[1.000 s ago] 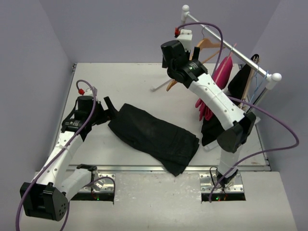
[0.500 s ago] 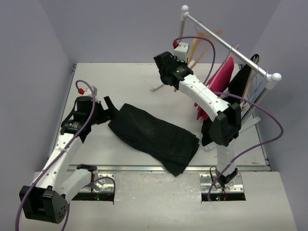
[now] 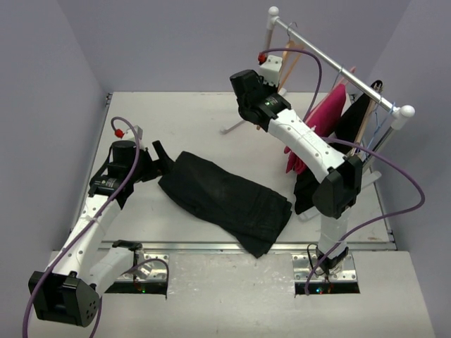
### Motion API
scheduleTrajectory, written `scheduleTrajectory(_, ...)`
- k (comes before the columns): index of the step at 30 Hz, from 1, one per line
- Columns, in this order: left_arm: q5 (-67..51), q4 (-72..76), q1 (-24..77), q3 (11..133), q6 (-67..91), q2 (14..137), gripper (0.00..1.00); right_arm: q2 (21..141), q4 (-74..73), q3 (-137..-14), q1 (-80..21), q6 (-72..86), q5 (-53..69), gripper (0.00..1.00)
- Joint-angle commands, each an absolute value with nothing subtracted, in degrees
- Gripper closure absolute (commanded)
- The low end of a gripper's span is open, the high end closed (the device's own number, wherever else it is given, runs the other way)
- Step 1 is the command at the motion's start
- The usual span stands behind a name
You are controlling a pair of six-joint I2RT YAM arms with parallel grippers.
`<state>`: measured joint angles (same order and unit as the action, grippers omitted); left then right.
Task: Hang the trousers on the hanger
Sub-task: Pick up the hanger from the clothesline, then place the trousers on the hanger.
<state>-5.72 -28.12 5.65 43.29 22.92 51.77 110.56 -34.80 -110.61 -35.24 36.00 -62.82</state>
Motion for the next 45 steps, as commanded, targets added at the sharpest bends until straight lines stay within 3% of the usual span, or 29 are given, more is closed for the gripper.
scheduleTrajectory(1,-5.98,-25.66,6.32,43.24,22.41,51.5,0.0,102.92,-33.28,-109.76,-36.08,41.66,-68.34,1.0)
scheduleTrajectory(12,-3.93,-26.1,6.26,43.24,22.83,51.26,0.0,96.04,-42.74,-102.68,-43.24,55.28,-61.09,1.0)
scheduleTrajectory(17,-1.05,-27.28,6.15,43.99,23.79,52.74,0.0,93.11,-41.73,-94.46,-51.85,54.71,-64.68,1.0)
scheduleTrajectory(26,3.0,-28.65,5.72,46.87,28.62,58.71,0.0,91.15,-55.08,-83.75,-62.79,76.88,-65.21,1.0)
scheduleTrajectory(35,-1.17,-28.84,3.84,57.2,26.66,80.72,0.0,89.28,-66.46,-74.23,-80.44,96.47,-66.85,1.0)
scheduleTrajectory(39,-7.47,-34.27,3.85,66.43,21.94,96.32,0.0,91.52,-79.06,-71.59,-86.82,113.1,-66.31,1.0)
scheduleTrajectory(41,-7.66,-36.43,3.87,68.42,19.87,100.4,0.03,92.57,-85.94,-69.93,-88.9,120.15,-65.77,1.0)
scheduleTrajectory(45,-9.1,-37.88,3.91,69.74,17.6,103.6,0.11,90.7,-85.8,-63.13,-92.66,126.07,-64.17,1.0)
